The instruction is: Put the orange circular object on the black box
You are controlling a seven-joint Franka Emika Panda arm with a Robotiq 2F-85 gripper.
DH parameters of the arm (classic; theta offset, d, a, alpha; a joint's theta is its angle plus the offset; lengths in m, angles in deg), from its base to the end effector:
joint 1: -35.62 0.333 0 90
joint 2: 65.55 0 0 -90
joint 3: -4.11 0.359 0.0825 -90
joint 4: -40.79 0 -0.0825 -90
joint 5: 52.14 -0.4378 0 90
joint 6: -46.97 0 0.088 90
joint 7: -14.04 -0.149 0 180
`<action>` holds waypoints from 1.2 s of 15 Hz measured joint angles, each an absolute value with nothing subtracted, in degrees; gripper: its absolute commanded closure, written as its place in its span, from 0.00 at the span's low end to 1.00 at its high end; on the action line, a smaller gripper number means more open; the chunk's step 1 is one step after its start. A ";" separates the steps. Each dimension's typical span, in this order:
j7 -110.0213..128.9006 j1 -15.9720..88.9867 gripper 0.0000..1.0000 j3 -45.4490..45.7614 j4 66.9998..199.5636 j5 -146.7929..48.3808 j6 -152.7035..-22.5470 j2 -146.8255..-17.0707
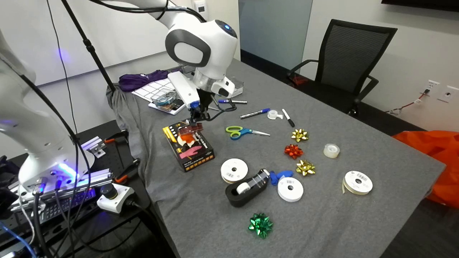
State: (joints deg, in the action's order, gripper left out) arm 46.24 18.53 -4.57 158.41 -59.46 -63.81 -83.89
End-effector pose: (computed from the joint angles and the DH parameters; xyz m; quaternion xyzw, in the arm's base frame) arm 0.5208 -0.2372 0.2202 -0.9760 -0.0183 0.1739 0.1299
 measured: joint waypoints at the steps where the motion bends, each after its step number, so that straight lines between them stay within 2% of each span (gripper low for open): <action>1: 47.44 18.35 1.00 -4.74 158.55 -59.06 -63.03 -83.98; 2: 48.62 18.19 0.73 -4.87 158.74 -58.74 -62.61 -84.09; 3: 49.85 18.06 0.72 -5.01 158.98 -58.20 -62.57 -84.19; 13: 53.18 17.95 0.04 -5.58 161.00 -52.47 -71.46 -83.66; 15: 53.66 18.00 0.00 -5.55 161.92 -52.43 -75.32 -83.10; 18: 53.72 18.24 0.00 -5.21 164.51 -52.48 -80.75 -81.03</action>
State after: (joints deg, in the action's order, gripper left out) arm 53.72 18.24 -5.21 164.51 -52.48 -80.75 -81.03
